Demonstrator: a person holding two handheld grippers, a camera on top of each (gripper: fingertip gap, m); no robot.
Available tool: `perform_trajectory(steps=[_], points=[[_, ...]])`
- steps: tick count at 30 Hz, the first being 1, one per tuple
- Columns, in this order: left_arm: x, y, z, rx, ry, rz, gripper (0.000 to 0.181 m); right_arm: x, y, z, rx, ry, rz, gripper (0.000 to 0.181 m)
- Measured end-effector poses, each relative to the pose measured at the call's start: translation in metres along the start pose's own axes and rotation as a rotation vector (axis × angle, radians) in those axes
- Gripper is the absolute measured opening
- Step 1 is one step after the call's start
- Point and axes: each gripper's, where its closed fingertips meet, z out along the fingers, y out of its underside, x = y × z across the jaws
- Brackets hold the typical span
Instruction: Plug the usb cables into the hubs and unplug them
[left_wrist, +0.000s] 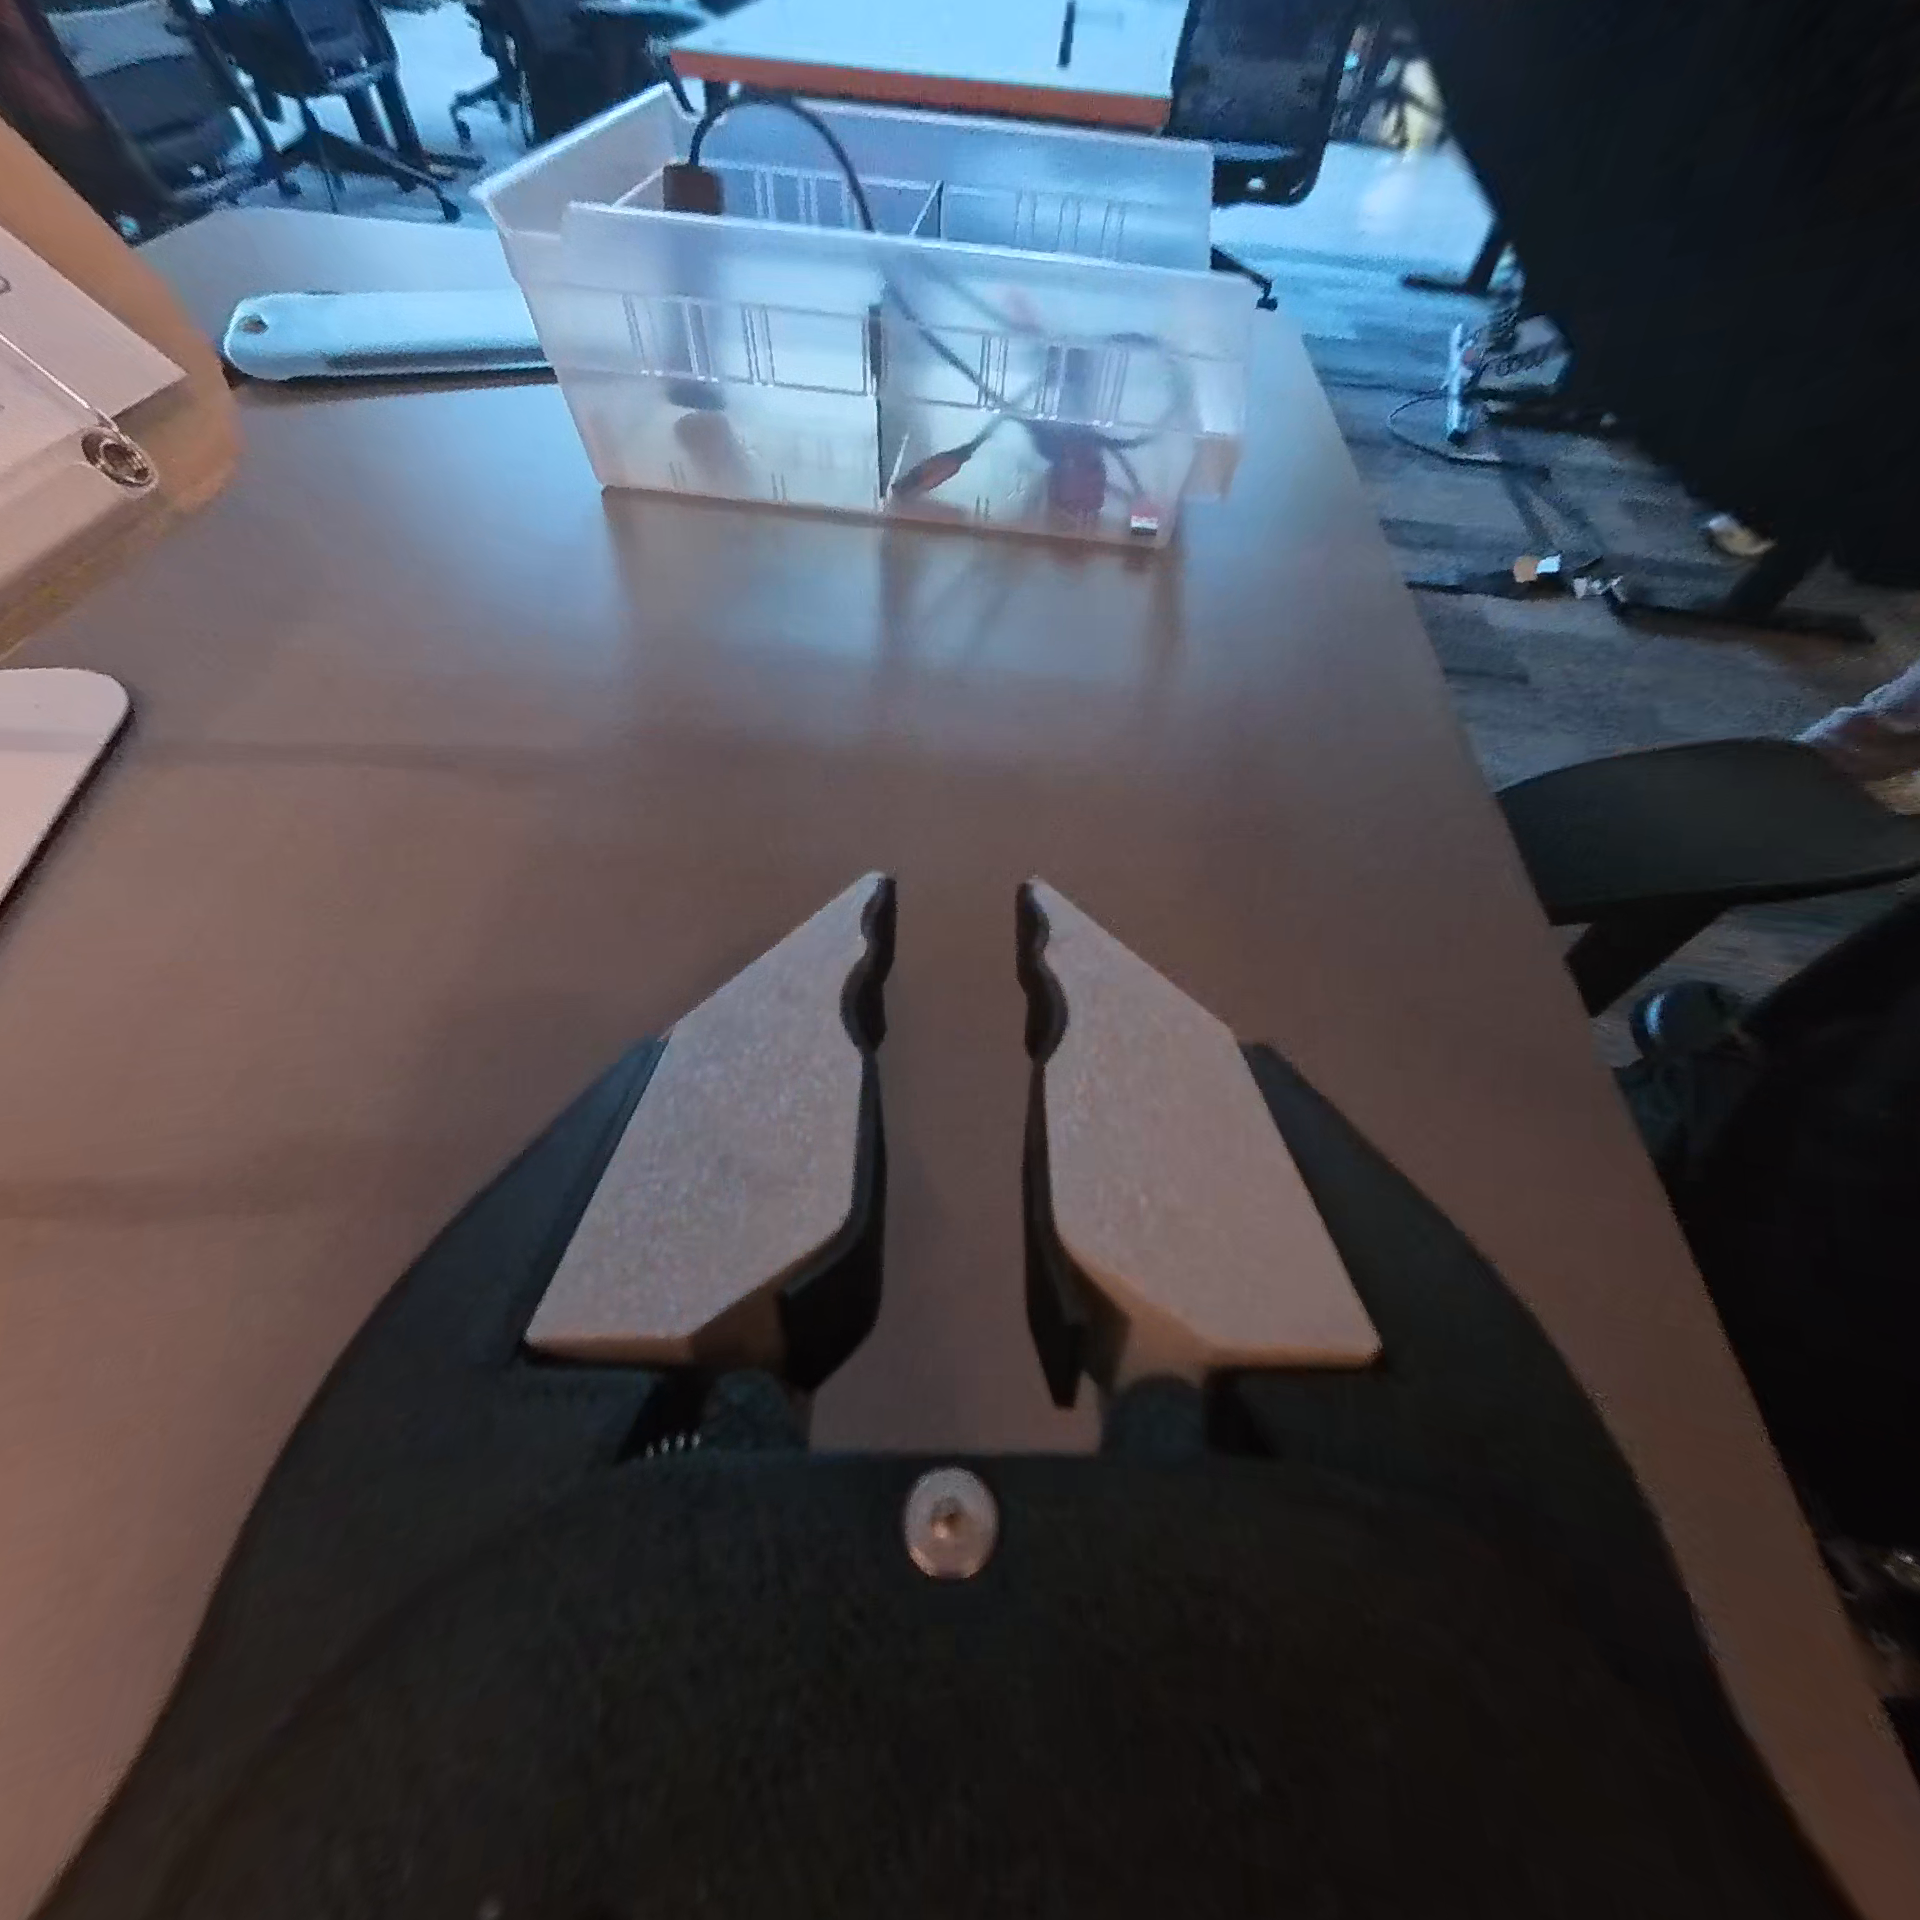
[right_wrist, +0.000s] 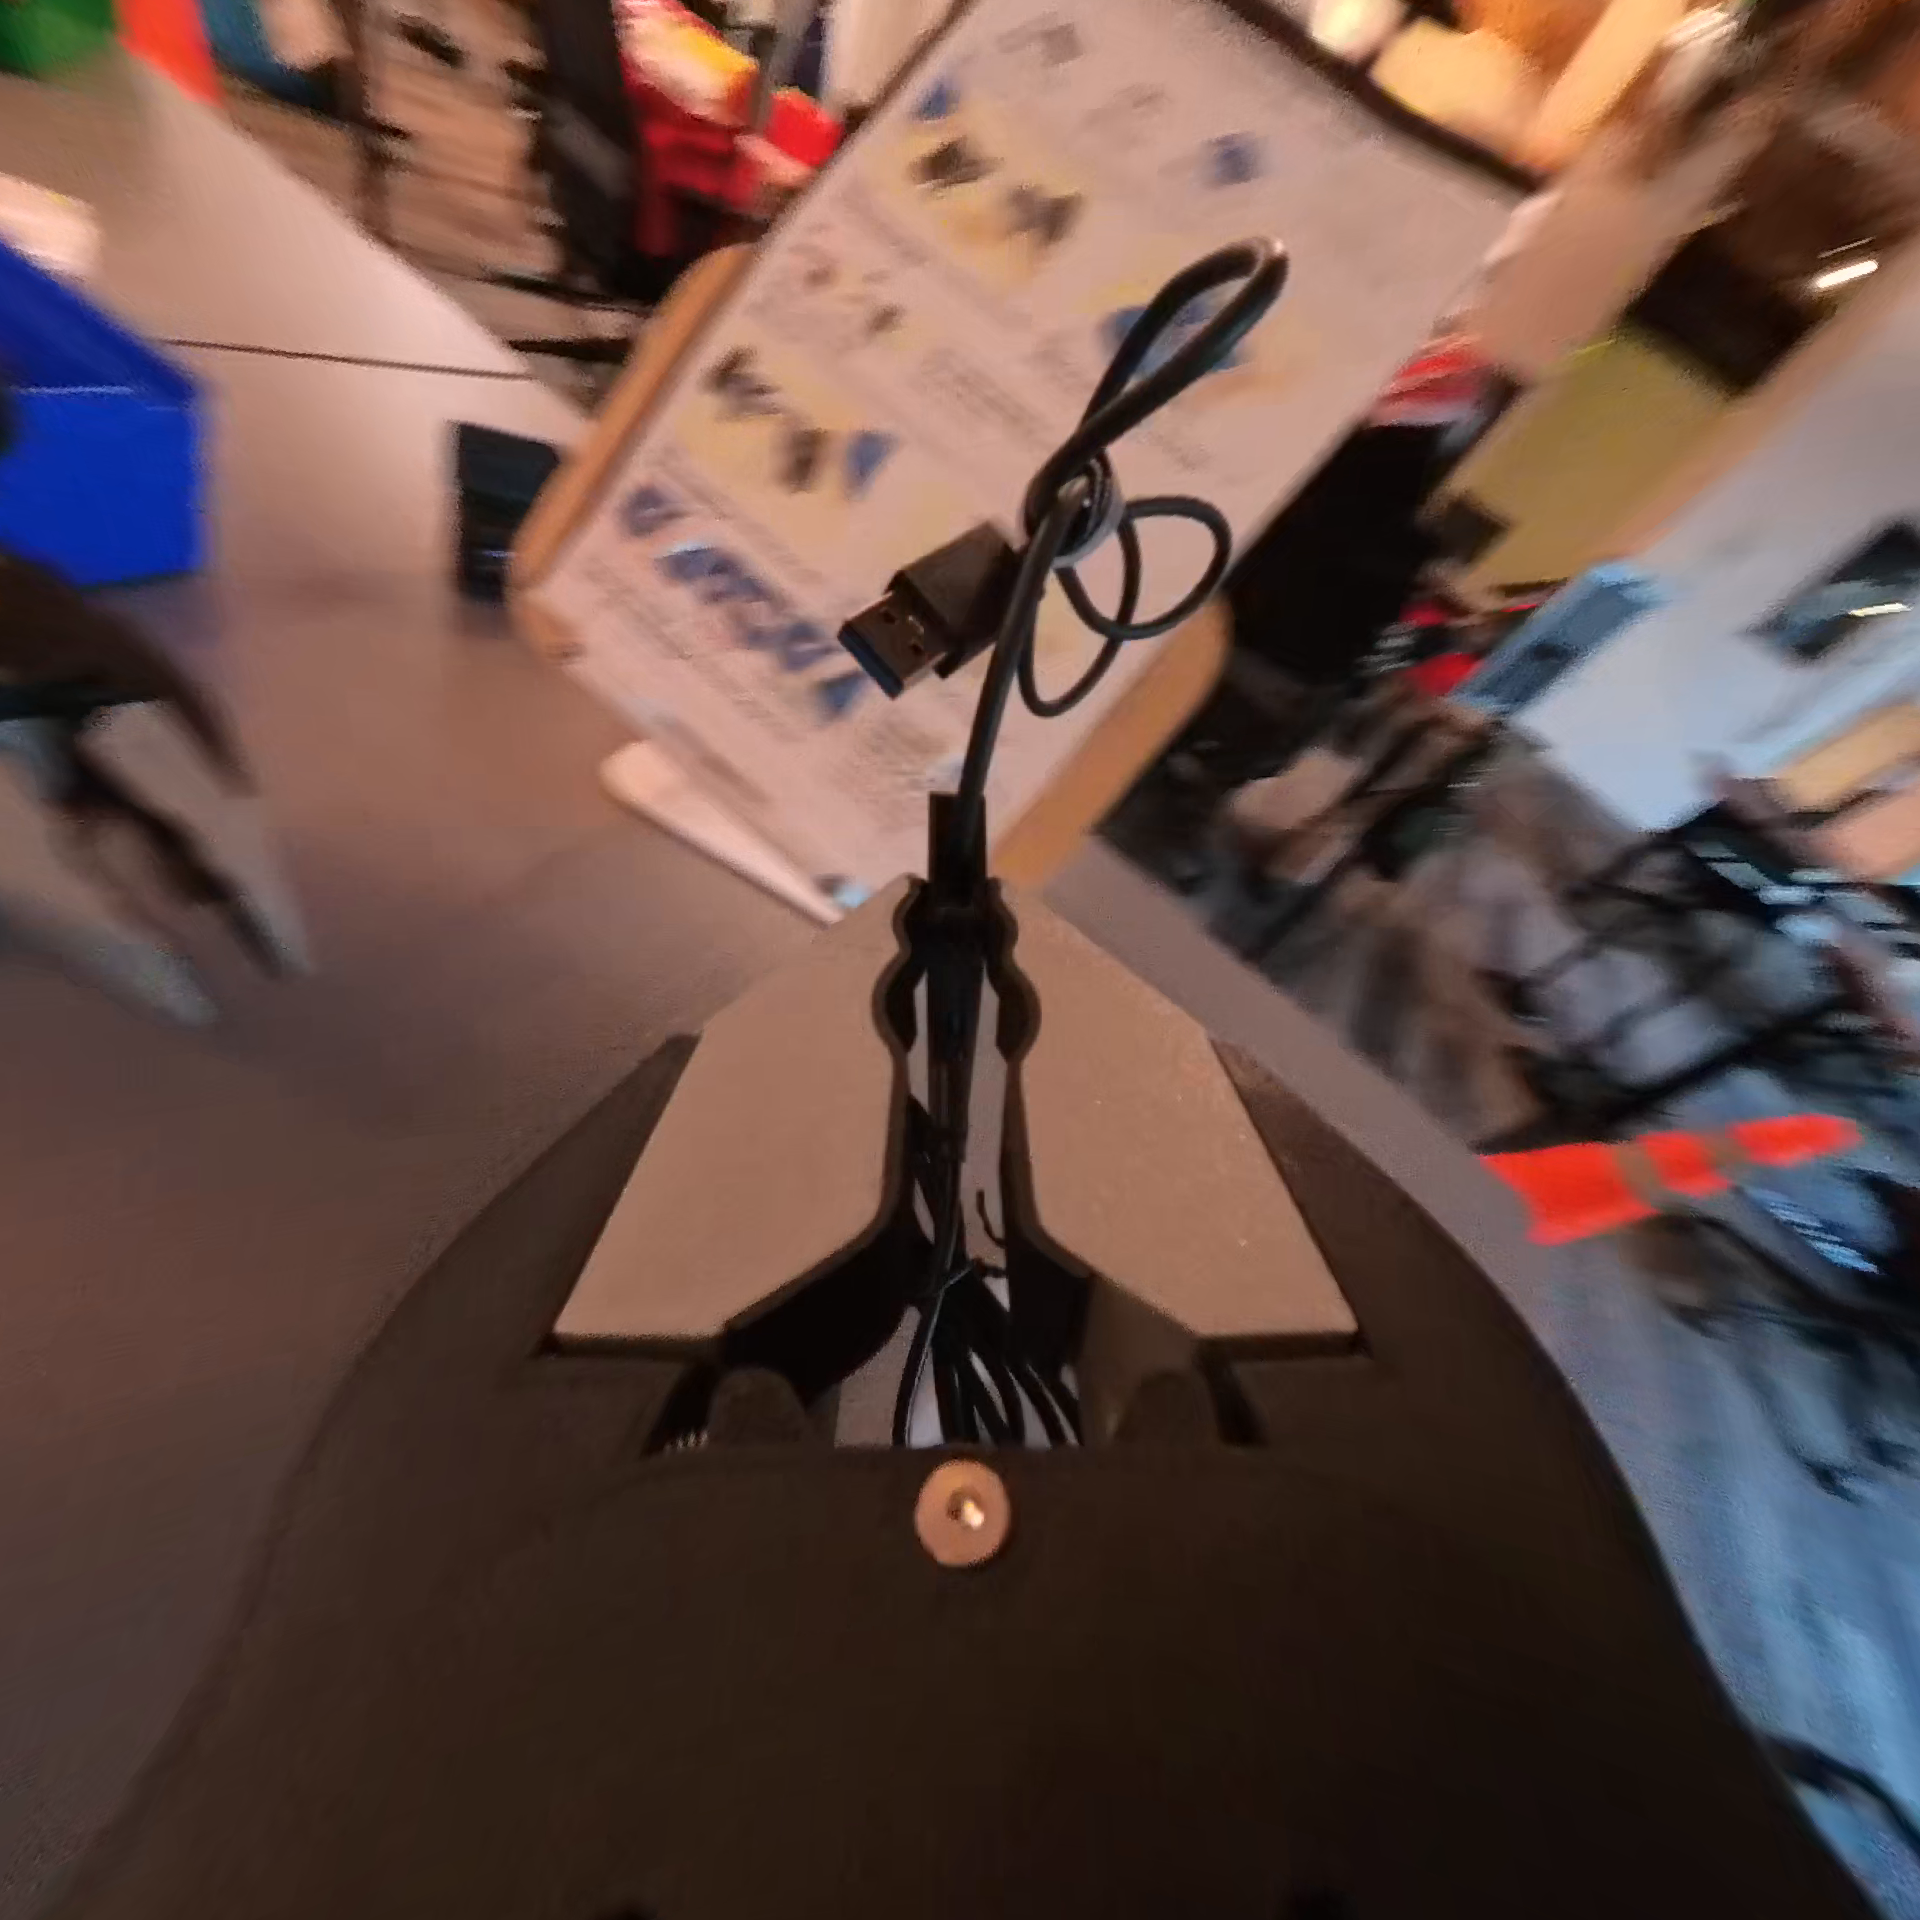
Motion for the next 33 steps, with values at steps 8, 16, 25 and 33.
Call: perform_trajectory(steps=[8, 16, 25, 33], points=[[-0.003, 0.007, 0.002, -0.036, -0.012, -0.003, 0.018, 0.12, 0.097, -0.002, -0.291, 0.225, -0.047, 0.01], [-0.006, 0.013, 0.005, -0.056, -0.008, -0.029, 0.015, 0.118, 0.176, 0.007, -0.542, 0.237, -0.088, 0.011], [-0.007, 0.022, 0.009, -0.104, -0.013, -0.022, 0.014, 0.094, 0.14, 0.021, -0.519, 0.194, -0.108, 0.021], [-0.007, 0.024, 0.01, -0.114, -0.013, -0.023, 0.013, 0.116, 0.149, 0.06, -0.563, 0.129, 0.131, 0.043]])
